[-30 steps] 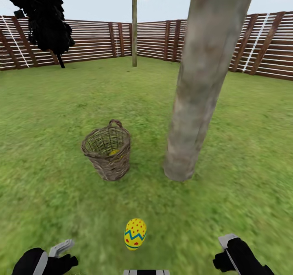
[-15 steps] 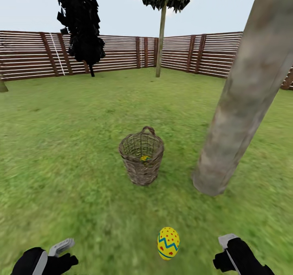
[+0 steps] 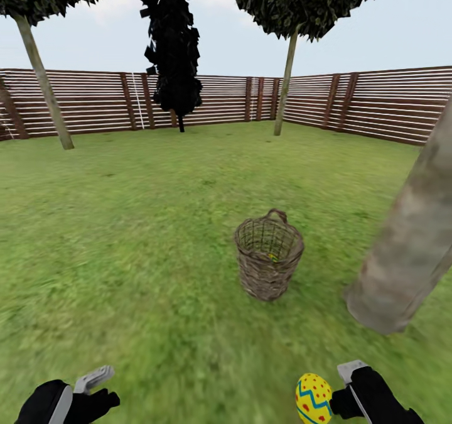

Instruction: Take the three Easter eggs out of the wicker basket on the lawn in the garden, then place them on the lawn next to a single tree (choose any tree) so that all three eggs are next to the same tree and none are left in the basket.

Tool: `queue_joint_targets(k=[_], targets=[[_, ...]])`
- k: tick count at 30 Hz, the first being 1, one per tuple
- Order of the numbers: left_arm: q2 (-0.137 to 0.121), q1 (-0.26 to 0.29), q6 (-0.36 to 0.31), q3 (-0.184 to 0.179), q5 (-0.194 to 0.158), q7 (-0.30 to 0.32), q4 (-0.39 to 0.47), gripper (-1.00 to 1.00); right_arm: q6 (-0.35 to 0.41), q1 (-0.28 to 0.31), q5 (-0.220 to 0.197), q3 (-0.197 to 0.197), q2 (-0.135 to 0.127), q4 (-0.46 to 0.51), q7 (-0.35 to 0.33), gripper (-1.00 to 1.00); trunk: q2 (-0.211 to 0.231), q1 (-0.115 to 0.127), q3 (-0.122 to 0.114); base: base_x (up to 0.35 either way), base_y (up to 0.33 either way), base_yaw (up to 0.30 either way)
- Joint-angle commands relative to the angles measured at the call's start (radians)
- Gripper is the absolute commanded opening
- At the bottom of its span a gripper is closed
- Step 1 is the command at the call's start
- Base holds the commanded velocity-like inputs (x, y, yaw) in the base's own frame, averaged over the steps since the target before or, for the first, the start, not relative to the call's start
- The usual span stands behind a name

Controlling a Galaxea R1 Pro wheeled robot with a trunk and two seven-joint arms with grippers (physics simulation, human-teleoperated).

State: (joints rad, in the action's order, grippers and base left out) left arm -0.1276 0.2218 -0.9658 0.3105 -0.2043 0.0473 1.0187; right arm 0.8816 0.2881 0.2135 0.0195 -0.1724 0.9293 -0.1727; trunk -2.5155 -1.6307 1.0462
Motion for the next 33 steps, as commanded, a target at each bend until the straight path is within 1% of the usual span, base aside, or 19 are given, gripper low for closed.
queue_joint_targets(k=[1,6,9,13,17,27,33], targets=[[0.0,0.001,-0.004,0.001,0.002,0.005,0.0,1.0,0.005,0.0,0.01,0.002,-0.001,0.002,-0.008,1.0,0.0,0.001,-0.003,0.078,0.327,0.269],[-0.001,0.001,-0.004,0.004,0.002,0.005,0.0,1.0,0.005,0.0,0.008,0.003,-0.001,0.002,-0.008,1.0,0.001,0.003,-0.023,0.232,0.246,0.097],[-0.001,0.001,-0.004,0.004,0.002,0.005,-0.001,1.0,0.005,0.0,0.007,0.001,-0.001,0.002,-0.008,1.0,0.002,0.004,-0.035,0.309,0.123,0.013],[-0.001,0.001,-0.004,0.005,0.002,0.005,-0.001,1.0,0.005,0.0,0.006,-0.001,-0.001,0.002,-0.008,1.0,0.003,0.006,-0.05,0.336,0.022,0.002],[0.0,0.001,-0.004,0.005,0.002,0.005,-0.003,1.0,0.005,0.0,0.005,-0.005,-0.001,0.002,-0.01,1.0,0.003,0.006,-0.05,0.341,0.003,0.0],[-0.001,0.001,-0.004,0.004,0.003,0.003,-0.011,1.0,0.005,0.0,0.005,-0.005,-0.002,0.002,-0.01,1.0,0.005,0.01,-0.089,0.331,0.0,0.0],[-0.001,0.001,-0.002,0.003,0.005,-0.001,-0.015,1.0,0.005,0.0,0.005,-0.005,-0.002,0.002,-0.01,1.0,0.006,0.013,-0.112,0.08,0.0,0.0]])
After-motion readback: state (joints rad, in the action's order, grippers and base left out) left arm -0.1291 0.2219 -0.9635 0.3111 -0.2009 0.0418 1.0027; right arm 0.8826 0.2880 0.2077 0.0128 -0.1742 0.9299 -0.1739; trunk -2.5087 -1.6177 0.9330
